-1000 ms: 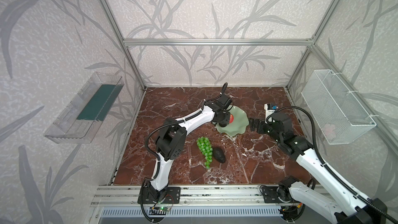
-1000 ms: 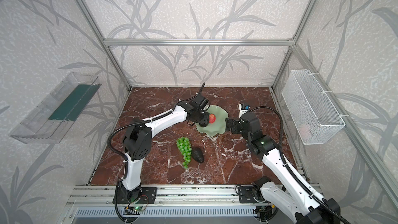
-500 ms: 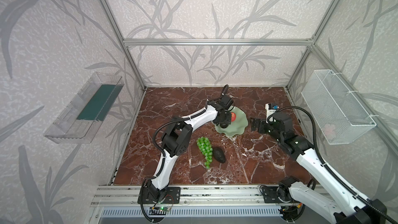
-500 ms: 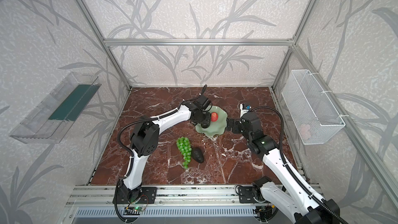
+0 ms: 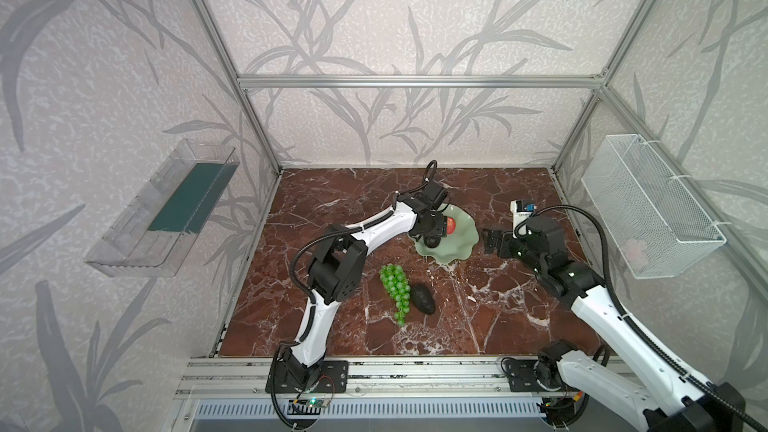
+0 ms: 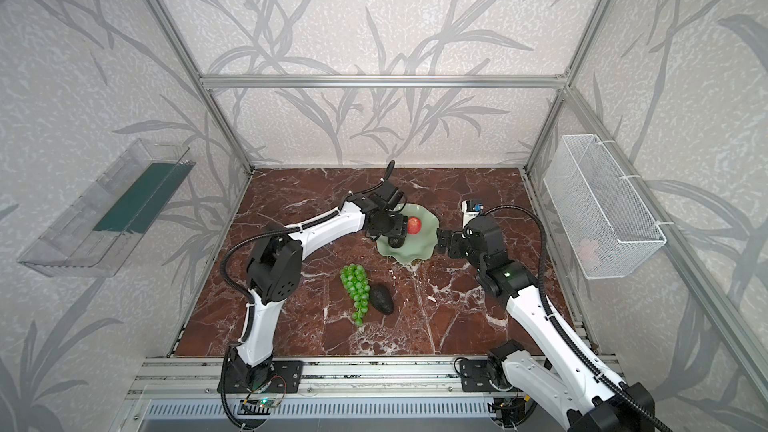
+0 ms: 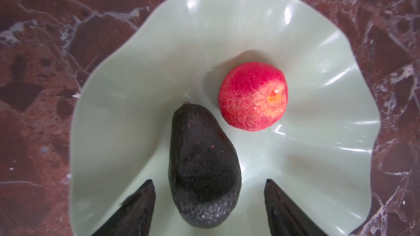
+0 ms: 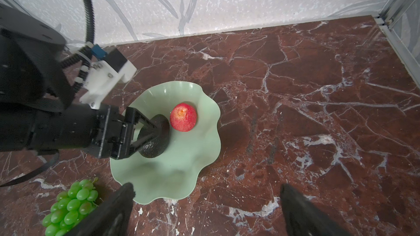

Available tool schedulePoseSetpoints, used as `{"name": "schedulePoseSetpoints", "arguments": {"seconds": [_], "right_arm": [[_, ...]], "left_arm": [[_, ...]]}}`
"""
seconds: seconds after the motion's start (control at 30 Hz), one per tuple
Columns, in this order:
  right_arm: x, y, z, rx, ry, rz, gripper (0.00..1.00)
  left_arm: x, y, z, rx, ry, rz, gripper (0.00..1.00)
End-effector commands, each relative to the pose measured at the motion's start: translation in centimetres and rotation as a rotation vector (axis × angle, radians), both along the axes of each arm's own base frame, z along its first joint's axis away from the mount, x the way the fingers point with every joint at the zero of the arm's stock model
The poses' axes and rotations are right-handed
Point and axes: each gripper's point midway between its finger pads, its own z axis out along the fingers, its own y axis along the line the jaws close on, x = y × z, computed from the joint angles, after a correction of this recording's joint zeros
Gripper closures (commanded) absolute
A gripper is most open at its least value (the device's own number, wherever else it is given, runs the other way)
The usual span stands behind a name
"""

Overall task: Place and organize the fake fruits in the fruit bowl
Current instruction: 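Place the avocado in the bowl with the left gripper while the right draws back, then grasp the second avocado with the right gripper while the left arm withdraws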

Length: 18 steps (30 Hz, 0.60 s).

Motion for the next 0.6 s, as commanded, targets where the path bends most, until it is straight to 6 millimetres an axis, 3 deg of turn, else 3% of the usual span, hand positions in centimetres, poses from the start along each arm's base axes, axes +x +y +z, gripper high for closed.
{"name": "schedulePoseSetpoints", "arguments": {"seconds": [0.0, 0.1, 0.27, 0.4, 0.57], "right_arm": [[-0.5, 1.5, -0.5, 0.005, 0.047, 0.098, 0.02], [-1.2, 3.3, -1.2, -0.008, 0.083, 0.174, 0.04], [-3.9, 8.1, -3.0, -0.077, 0.119, 0.332, 0.04], [-6.8, 11.8, -5.0, -0.117, 0.176, 0.452, 0.05], [-9.5, 15.6, -7.9, -0.123, 0.262, 0.549, 0.06]], "left_arm": [[1.1, 1.7, 8.2, -0.088, -0.199, 0.054, 0.23], [0.7, 4.9, 12.1, -0.100, -0.348, 0.097, 0.21], [-2.5, 11.9, 16.3, -0.095, -0.611, 0.194, 0.15], [-5.6, 16.8, 17.3, -0.079, -0.718, 0.262, 0.11], [-9.1, 23.1, 15.6, -0.003, -0.759, 0.425, 0.06]]}}
